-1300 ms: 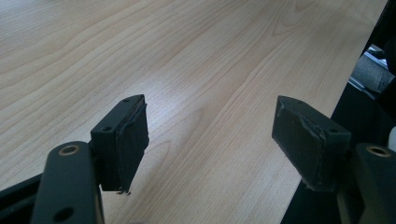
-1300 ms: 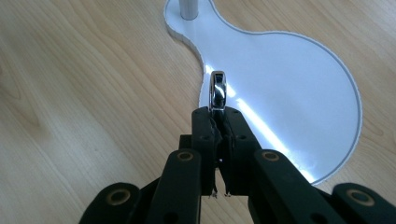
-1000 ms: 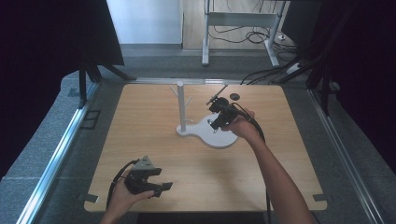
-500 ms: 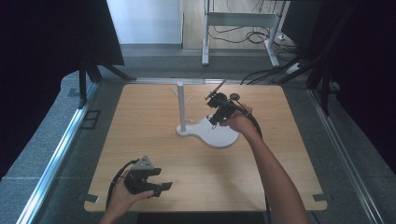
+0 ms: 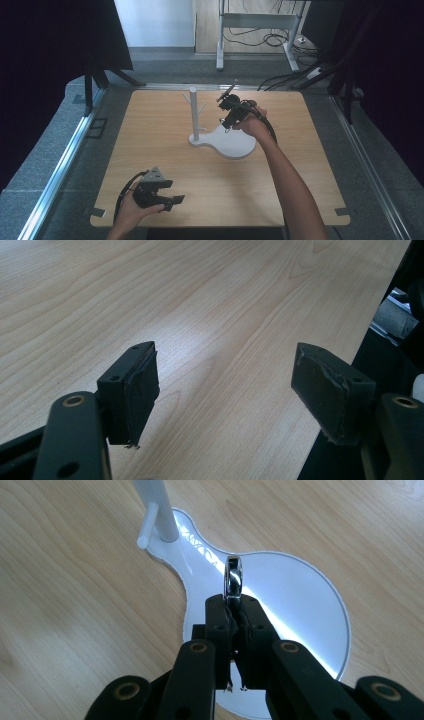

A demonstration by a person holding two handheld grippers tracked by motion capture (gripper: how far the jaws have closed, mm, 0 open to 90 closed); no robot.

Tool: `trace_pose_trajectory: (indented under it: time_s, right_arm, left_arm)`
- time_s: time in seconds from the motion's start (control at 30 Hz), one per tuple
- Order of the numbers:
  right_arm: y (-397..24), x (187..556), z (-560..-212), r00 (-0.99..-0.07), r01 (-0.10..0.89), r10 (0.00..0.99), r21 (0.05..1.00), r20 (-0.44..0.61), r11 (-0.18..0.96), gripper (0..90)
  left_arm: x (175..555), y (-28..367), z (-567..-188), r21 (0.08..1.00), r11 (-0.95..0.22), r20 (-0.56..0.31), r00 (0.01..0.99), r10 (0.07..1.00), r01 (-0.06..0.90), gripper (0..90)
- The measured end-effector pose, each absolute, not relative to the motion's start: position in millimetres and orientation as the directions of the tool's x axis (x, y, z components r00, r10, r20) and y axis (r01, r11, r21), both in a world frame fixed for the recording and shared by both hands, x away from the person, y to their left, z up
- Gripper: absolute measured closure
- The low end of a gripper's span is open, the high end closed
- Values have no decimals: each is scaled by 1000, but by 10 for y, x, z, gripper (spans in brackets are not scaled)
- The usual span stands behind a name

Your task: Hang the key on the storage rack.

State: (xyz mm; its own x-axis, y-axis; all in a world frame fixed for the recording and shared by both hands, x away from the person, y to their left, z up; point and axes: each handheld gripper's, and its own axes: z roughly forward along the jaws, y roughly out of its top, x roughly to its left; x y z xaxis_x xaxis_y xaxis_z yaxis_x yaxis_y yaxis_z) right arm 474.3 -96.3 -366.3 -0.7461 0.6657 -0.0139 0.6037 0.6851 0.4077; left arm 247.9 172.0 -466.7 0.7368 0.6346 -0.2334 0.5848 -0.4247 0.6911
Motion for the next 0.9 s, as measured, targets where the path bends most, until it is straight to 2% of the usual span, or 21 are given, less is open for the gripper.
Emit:
trace_pose_trajectory:
  time_s: [0.9]
  right_arm:
    - [-754, 5078, -3613, -730, 619, 683, 432, 8, 656, 852]
  left_arm:
    - [2485, 1779, -4649, 700, -410, -236, 731, 640, 585, 276]
